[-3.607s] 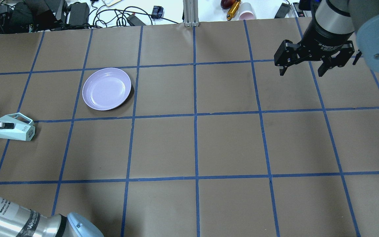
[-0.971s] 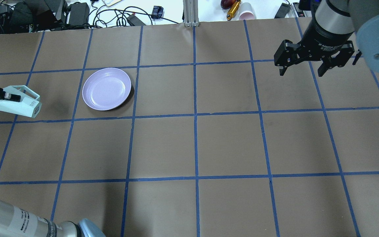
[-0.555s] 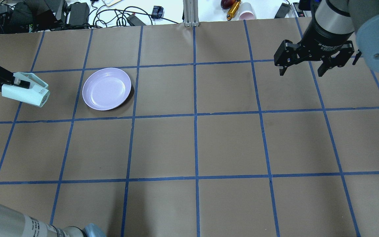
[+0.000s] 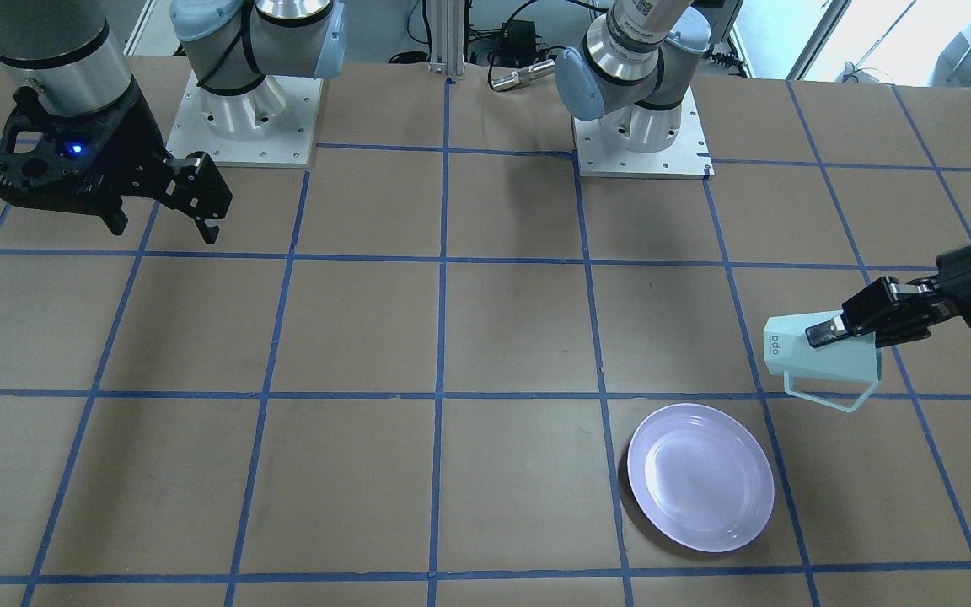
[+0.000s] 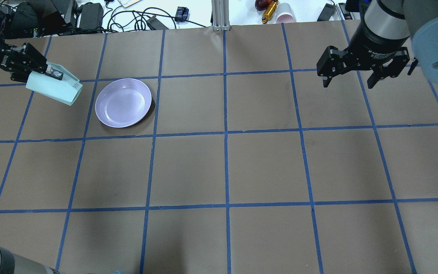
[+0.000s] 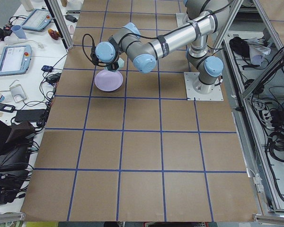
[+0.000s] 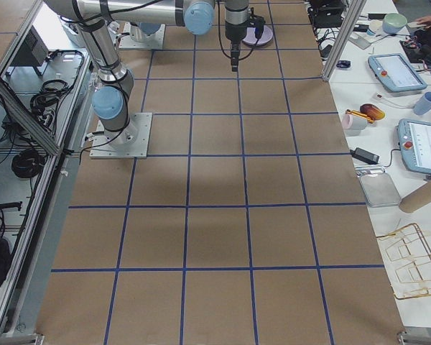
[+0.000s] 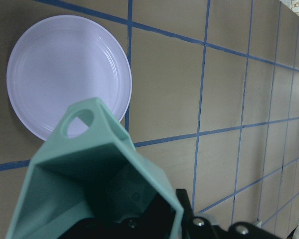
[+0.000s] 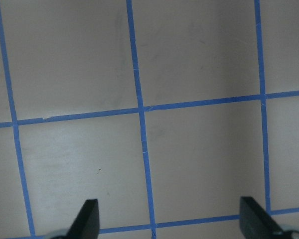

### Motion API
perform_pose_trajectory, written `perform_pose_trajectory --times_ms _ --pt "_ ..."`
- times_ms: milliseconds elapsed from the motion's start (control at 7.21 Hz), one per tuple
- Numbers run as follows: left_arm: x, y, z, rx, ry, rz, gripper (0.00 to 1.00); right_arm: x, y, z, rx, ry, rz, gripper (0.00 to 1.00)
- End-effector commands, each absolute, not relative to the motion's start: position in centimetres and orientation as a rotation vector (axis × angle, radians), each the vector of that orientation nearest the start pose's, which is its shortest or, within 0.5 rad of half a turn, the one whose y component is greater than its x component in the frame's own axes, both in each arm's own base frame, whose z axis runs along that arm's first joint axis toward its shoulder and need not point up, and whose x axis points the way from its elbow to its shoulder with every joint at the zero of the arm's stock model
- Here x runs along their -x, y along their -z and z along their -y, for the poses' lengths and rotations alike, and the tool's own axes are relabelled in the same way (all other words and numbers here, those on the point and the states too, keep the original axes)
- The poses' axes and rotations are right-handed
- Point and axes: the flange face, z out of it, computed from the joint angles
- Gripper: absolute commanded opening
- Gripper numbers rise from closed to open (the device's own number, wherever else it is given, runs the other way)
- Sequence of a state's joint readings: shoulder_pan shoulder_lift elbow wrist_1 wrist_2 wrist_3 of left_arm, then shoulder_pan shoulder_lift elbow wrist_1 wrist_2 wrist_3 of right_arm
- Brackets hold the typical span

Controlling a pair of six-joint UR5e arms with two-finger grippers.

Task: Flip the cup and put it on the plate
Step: 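Lift the mug with the left gripper and carry it toward the plate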

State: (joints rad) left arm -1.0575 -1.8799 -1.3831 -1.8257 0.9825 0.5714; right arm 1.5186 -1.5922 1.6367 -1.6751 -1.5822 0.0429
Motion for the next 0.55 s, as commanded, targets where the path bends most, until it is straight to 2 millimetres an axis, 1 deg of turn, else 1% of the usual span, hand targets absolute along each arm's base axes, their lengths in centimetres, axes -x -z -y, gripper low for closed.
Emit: perform_pose_trajectory --times_ms 0,416 --pt "-8.1 -41.2 61.0 -0.037 0.026 2.548 0.0 -10.7 -47.7 49.4 -0.15 0.094 -3.148 1.0" --pt "-4.8 -40.7 62.3 0.086 0.013 2.711 0.0 -10.7 -47.7 49.4 -0.15 0.094 -3.148 1.0"
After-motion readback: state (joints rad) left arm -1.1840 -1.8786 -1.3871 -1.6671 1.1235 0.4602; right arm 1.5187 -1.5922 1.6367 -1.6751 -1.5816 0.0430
